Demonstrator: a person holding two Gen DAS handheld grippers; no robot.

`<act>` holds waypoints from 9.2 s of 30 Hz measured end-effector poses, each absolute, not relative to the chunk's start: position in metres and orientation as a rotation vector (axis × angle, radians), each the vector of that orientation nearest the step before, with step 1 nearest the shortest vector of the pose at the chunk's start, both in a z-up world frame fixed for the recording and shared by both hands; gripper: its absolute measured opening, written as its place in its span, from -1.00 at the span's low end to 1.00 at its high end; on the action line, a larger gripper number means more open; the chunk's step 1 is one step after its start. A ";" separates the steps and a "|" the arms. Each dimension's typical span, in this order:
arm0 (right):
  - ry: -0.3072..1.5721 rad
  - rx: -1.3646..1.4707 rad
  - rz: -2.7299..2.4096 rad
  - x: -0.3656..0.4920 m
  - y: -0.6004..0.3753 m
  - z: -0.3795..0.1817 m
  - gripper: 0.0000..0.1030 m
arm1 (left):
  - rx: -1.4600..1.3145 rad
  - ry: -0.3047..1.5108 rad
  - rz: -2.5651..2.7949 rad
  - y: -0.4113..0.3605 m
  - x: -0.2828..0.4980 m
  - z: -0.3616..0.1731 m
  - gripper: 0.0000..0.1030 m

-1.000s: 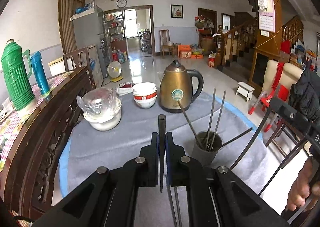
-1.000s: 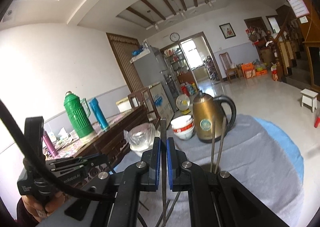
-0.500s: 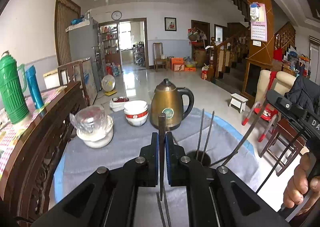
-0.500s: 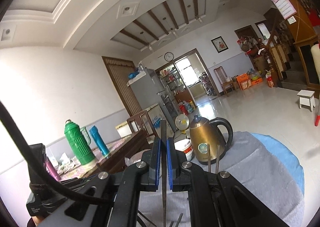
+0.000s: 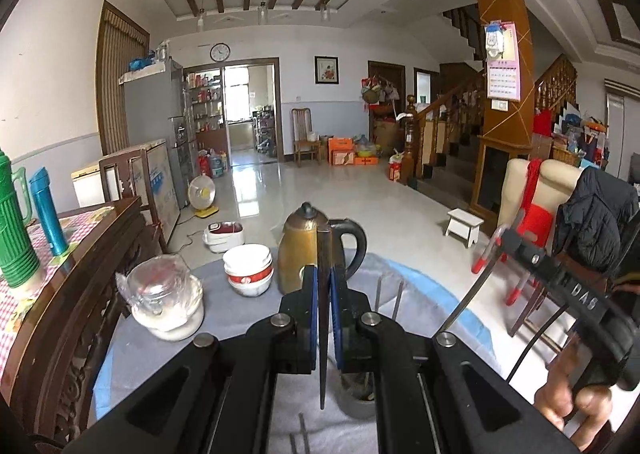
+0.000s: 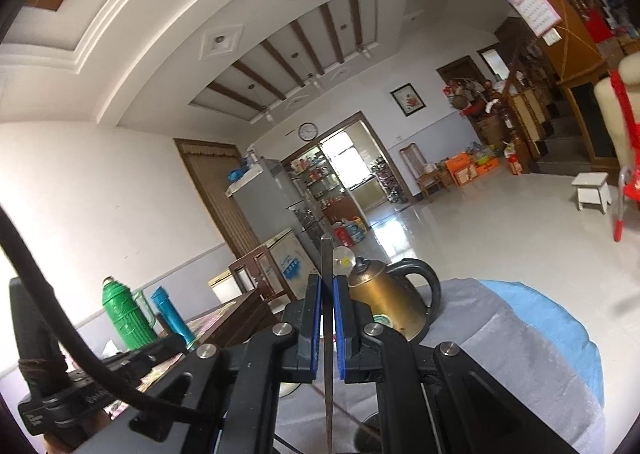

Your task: Organize utensils

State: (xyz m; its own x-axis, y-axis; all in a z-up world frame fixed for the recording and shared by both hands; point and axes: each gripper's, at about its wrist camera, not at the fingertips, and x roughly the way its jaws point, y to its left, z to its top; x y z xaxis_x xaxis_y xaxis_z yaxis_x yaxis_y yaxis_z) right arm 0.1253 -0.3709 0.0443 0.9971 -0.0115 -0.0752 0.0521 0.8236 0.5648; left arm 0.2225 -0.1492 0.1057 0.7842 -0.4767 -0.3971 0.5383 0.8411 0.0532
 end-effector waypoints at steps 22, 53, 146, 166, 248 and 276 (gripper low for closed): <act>0.130 0.564 -0.156 0.146 -0.392 0.013 -0.87 | 0.133 0.448 -0.598 -0.201 0.254 0.064 -0.87; 0.254 0.823 0.035 0.139 -0.391 -0.037 0.31 | 0.089 0.605 -0.531 -0.127 0.247 0.016 0.05; 0.697 0.543 0.063 0.152 -0.257 -0.201 -0.17 | 0.062 1.109 -0.490 -0.044 0.296 -0.185 -0.81; 0.947 0.216 0.163 0.204 -0.148 -0.195 -0.82 | -0.022 1.078 -0.452 0.010 0.290 -0.167 -0.80; 0.838 0.583 0.201 0.195 -0.242 -0.224 -0.79 | 0.230 1.054 -0.430 -0.080 0.294 -0.185 -0.67; 0.714 0.673 0.209 0.178 -0.265 -0.221 -0.74 | 0.258 1.011 -0.322 -0.076 0.268 -0.169 -0.25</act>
